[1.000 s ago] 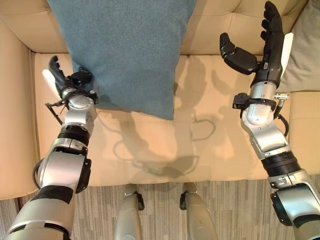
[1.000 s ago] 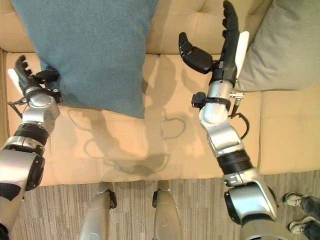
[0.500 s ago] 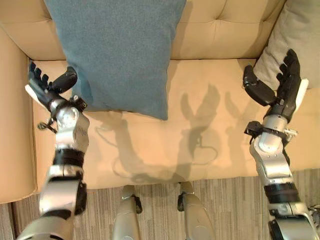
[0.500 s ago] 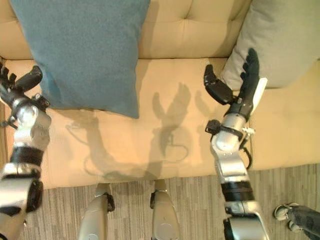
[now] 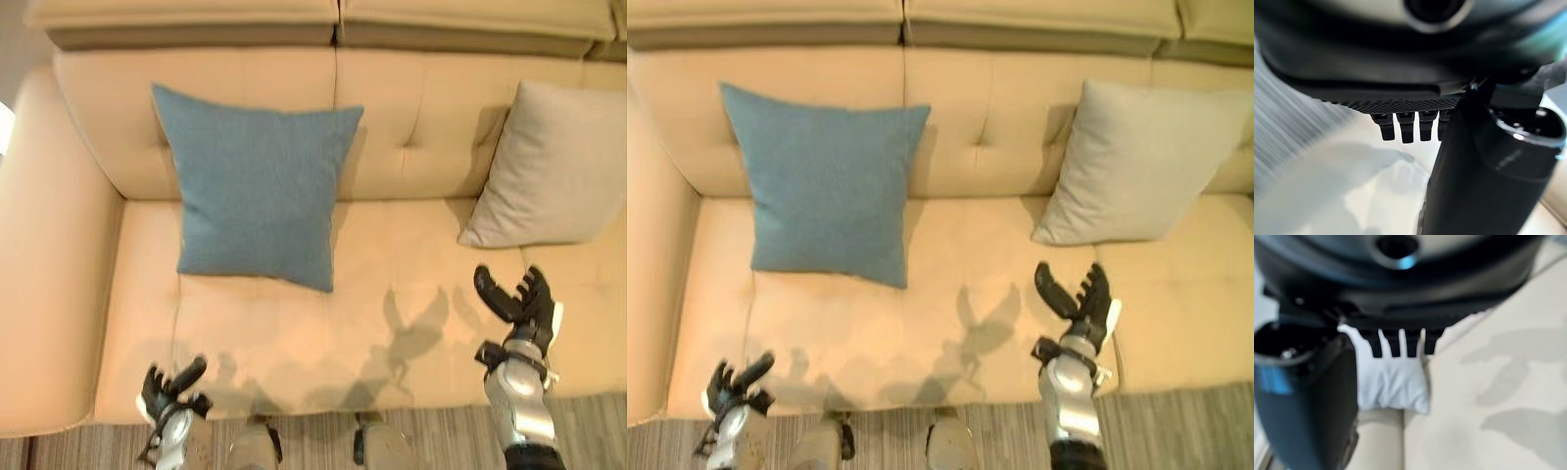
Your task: Pick up all the scattered cushions and arrange them neatly on the sofa.
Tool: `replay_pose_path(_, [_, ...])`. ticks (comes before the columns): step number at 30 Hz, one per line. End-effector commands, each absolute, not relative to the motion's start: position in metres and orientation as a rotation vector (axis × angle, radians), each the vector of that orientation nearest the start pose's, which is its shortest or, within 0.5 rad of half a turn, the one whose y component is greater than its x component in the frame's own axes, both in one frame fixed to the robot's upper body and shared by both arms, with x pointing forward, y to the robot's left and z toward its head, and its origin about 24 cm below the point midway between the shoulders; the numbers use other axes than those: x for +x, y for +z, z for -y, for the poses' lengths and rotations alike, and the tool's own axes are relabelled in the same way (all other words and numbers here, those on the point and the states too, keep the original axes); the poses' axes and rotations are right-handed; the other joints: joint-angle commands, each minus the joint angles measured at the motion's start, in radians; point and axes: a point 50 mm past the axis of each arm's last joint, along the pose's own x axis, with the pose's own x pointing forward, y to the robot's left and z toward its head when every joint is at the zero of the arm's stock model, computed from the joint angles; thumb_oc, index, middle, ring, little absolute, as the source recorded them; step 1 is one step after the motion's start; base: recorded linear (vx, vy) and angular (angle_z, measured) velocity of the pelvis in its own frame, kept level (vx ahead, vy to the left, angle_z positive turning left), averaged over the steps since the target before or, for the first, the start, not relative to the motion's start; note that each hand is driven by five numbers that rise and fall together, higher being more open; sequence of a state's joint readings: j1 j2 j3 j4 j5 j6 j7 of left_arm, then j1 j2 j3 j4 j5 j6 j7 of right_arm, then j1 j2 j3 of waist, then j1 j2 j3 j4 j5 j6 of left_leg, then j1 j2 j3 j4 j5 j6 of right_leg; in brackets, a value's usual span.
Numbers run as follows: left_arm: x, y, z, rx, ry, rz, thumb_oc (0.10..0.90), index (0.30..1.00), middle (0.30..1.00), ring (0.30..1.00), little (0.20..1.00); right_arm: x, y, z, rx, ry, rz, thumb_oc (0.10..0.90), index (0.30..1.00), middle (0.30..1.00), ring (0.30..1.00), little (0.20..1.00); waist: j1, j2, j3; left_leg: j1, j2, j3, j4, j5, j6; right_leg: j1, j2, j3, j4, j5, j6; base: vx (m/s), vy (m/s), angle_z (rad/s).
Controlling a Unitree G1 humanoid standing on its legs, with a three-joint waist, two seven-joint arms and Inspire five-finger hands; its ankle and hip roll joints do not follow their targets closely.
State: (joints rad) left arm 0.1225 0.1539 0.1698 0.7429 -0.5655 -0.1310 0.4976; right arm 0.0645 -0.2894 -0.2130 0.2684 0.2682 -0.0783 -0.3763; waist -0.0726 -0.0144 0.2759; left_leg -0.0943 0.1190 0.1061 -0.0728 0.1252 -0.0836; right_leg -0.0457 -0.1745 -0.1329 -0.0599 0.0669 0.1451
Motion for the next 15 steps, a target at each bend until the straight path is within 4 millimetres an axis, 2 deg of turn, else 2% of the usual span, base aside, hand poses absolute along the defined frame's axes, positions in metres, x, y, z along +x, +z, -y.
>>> replay_pose_path(1, [0.106, -0.115, -0.297, 0.080, 0.881, -0.806, 0.800, 0.900, 0.900, 0.900, 0.900, 0.202, 0.009, 0.308, -0.086, -0.672, -0.096, 0.800, 0.900, 0.900, 0.900, 0.900, 0.011, -0.013, -0.149, -0.008, 0.070, -0.036, 0.092, -0.114, -0.007, -0.018, 0.047, -0.003, 0.258, -0.250, -0.044, -0.05, -0.197, 0.22])
replay_pose_path(2, [0.106, -0.115, -0.297, 0.081, 0.881, -0.806, 0.800, 0.900, 0.900, 0.900, 0.900, 0.202, 0.009, 0.308, -0.086, -0.672, -0.096, 0.800, 0.900, 0.900, 0.900, 0.900, 0.010, -0.013, -0.147, -0.005, 0.071, -0.036, 0.089, -0.112, -0.008, -0.015, 0.049, -0.004, 0.256, -0.250, -0.045, -0.09, -0.175, 0.11])
replay_pose_path(4, [0.083, -0.134, -0.287, 0.143, 0.819, -0.972, 0.800, 0.900, 0.900, 0.900, 0.900, 0.197, -0.015, 0.304, -0.074, -0.686, -0.200, 0.800, 0.900, 0.900, 0.900, 0.900, 0.020, 0.002, -0.150, -0.028, 0.098, -0.049, 0.065, -0.027, -0.031, -0.003, 0.077, -0.017, 0.224, -0.253, -0.066, -0.19, -0.150, 0.01])
replay_pose_path(5, [0.084, -0.134, -0.287, 0.142, 0.819, -0.972, 0.800, 0.900, 0.900, 0.900, 0.900, 0.198, -0.015, 0.304, -0.074, -0.686, -0.199, 0.800, 0.900, 0.900, 0.900, 0.900, 0.018, 0.003, -0.150, -0.029, 0.098, -0.051, 0.064, -0.025, -0.031, -0.004, 0.078, -0.019, 0.223, -0.253, -0.067, -0.39, -0.161, 0.01])
replay_pose_path(6, [0.085, -0.138, -0.281, 0.168, 0.770, -1.004, 0.800, 0.900, 0.900, 0.900, 0.900, 0.198, -0.024, 0.300, -0.070, -0.689, -0.245, 0.800, 0.900, 0.900, 0.900, 0.900, 0.011, -0.009, -0.134, -0.049, 0.087, -0.017, 0.126, -0.056, -0.013, -0.013, 0.072, -0.033, 0.207, -0.240, -0.080, -0.39, -0.107, 0.06])
replay_pose_path(8, [0.082, -0.143, -0.271, 0.189, 0.707, -1.042, 0.800, 0.900, 0.900, 0.900, 0.900, 0.197, -0.034, 0.296, -0.029, -0.700, -0.284, 0.800, 0.900, 0.900, 0.900, 0.900, 0.000, -0.027, -0.125, -0.052, 0.055, 0.013, 0.273, -0.160, 0.013, -0.035, 0.053, -0.044, 0.198, -0.210, -0.088, -0.38, -0.094, 0.18])
replay_pose_path(9, [0.082, -0.143, -0.271, 0.189, 0.707, -1.041, 0.800, 0.900, 0.900, 0.900, 0.900, 0.197, -0.034, 0.296, -0.029, -0.700, -0.283, 0.800, 0.900, 0.900, 0.900, 0.900, -0.001, -0.026, -0.128, -0.058, 0.055, 0.011, 0.275, -0.159, 0.013, -0.039, 0.053, -0.045, 0.197, -0.207, -0.088, -0.31, -0.036, 0.19])
replay_pose_path(10, [0.072, -0.152, -0.259, 0.209, 0.635, -1.110, 0.800, 0.900, 0.900, 0.900, 0.900, 0.198, -0.038, 0.292, -0.058, -0.684, -0.308, 0.800, 0.900, 0.900, 0.900, 0.900, -0.001, -0.034, -0.125, -0.036, 0.006, -0.014, 0.430, -0.226, 0.018, -0.059, 0.047, -0.034, 0.185, -0.171, -0.090, -0.27, 0.006, 0.17])
replay_pose_path(11, [0.066, -0.155, -0.253, 0.224, 0.602, -1.144, 0.800, 0.900, 0.900, 0.900, 0.900, 0.200, -0.043, 0.288, -0.070, -0.658, -0.337, 0.800, 0.900, 0.900, 0.900, 0.900, -0.001, -0.033, -0.125, -0.024, -0.019, -0.045, 0.491, -0.243, 0.019, -0.068, 0.049, -0.025, 0.181, -0.155, -0.089, -0.33, 0.045, 0.20])
replay_pose_path(13, [0.058, -0.161, -0.240, 0.266, 0.514, -1.195, 0.800, 0.900, 0.900, 0.900, 0.900, 0.203, -0.051, 0.281, -0.122, -0.597, -0.390, 0.800, 0.900, 0.900, 0.900, 0.900, -0.003, -0.019, -0.131, 0.049, -0.052, -0.102, 0.494, -0.278, 0.021, -0.093, 0.062, 0.001, 0.179, -0.127, -0.080, -0.16, 0.111, -0.22])
replay_pose_path(14, [0.058, -0.161, -0.240, 0.266, 0.515, -1.195, 0.800, 0.900, 0.900, 0.900, 0.900, 0.203, -0.051, 0.281, -0.121, -0.597, -0.389, 0.800, 0.900, 0.900, 0.900, 0.900, -0.004, -0.021, -0.132, 0.049, -0.055, -0.102, 0.490, -0.274, 0.022, -0.094, 0.059, 0.001, 0.177, -0.125, -0.079, -0.21, 0.176, -0.44])
replay_pose_path(15, [0.059, -0.164, -0.231, 0.317, 0.422, -1.211, 0.800, 0.900, 0.900, 0.900, 0.900, 0.205, -0.063, 0.278, -0.244, -0.514, -0.478, 0.800, 0.900, 0.900, 0.900, 0.900, -0.012, -0.010, -0.136, 0.094, -0.061, -0.119, 0.399, -0.322, 0.035, -0.130, 0.059, 0.017, 0.188, -0.110, -0.062, -0.23, 0.190, -0.08])
